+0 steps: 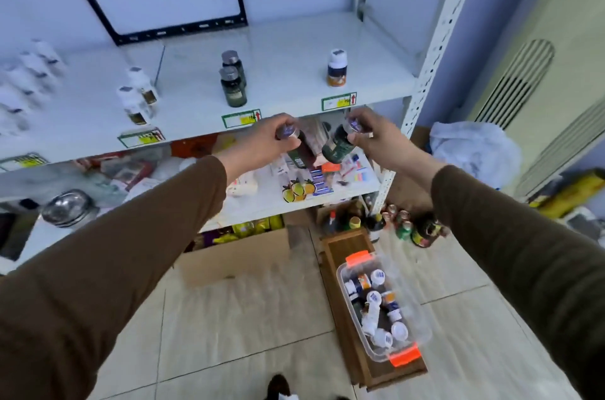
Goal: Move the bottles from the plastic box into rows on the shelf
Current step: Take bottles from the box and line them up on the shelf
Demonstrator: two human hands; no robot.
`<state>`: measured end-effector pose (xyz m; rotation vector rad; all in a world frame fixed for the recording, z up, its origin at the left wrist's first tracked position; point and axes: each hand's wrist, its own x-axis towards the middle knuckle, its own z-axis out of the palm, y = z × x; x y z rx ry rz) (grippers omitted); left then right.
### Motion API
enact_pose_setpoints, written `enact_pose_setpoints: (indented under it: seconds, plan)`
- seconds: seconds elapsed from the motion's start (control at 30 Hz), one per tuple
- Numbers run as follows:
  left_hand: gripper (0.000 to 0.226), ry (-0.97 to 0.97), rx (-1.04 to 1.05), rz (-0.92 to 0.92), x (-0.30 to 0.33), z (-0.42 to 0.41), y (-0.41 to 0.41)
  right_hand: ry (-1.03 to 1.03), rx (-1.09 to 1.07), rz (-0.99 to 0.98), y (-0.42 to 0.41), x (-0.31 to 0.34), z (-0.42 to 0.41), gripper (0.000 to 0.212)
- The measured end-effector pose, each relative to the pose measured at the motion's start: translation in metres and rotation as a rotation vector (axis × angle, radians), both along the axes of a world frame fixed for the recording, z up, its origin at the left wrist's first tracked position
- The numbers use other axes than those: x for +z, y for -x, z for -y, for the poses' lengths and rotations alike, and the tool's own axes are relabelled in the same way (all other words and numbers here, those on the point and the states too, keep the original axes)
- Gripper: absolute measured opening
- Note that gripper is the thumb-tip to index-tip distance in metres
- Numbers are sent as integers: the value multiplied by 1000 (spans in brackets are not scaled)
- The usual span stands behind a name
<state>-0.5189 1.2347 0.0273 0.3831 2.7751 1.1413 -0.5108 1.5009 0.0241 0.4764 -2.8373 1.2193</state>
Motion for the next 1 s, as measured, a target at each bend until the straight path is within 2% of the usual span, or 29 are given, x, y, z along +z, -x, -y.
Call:
enact_pose_setpoints:
  seconds: [0.23,0.53,1.0]
  plan:
    - [43,-25,43,-135,54,82,33,-6,128,-142,57,54,79,37]
    - [26,-86,122,-243,112,178,103,-103,84,-304,143,103,172,38]
    - [27,-47,113,-217,112,234,226,-377,48,-320,285,99,223,47]
